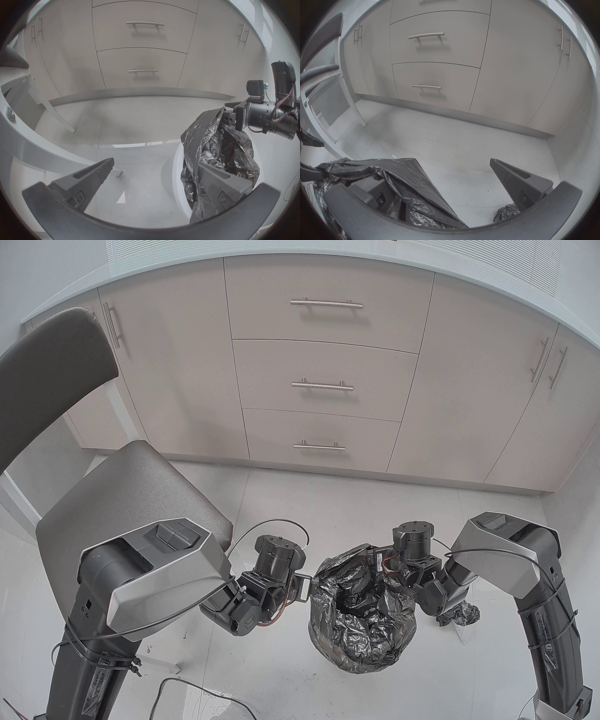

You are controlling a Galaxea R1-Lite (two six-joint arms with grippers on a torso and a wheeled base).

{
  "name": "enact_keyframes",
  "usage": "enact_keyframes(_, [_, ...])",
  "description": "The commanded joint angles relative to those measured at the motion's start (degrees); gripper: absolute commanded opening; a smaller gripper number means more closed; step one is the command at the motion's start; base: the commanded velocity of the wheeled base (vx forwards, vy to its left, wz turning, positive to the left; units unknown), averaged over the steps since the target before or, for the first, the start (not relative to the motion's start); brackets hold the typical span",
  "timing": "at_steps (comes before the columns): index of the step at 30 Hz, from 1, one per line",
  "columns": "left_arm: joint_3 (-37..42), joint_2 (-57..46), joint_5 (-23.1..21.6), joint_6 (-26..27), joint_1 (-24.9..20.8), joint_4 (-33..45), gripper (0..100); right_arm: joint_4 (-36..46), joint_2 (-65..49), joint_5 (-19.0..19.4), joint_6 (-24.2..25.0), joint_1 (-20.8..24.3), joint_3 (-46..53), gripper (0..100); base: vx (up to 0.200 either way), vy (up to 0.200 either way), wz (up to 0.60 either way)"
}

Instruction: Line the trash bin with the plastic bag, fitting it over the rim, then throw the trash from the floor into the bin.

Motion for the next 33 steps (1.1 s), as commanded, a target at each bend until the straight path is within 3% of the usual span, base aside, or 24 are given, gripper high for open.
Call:
enact_keyframes(1, [-0.24, 0.74, 0.1, -0.01, 0.61, 0.0, 100, 0.09, 1.98, 0.02, -0.15, -0.08, -1.51, 100, 0.0, 0.0, 0.0])
enact_keyframes(33, [-1.47, 3.99, -0.34, 2.01, 1.41, 1.76, 100, 3.08, 4.26, 1.51, -0.41, -0.87, -5.82, 100, 0.0, 0.0, 0.0])
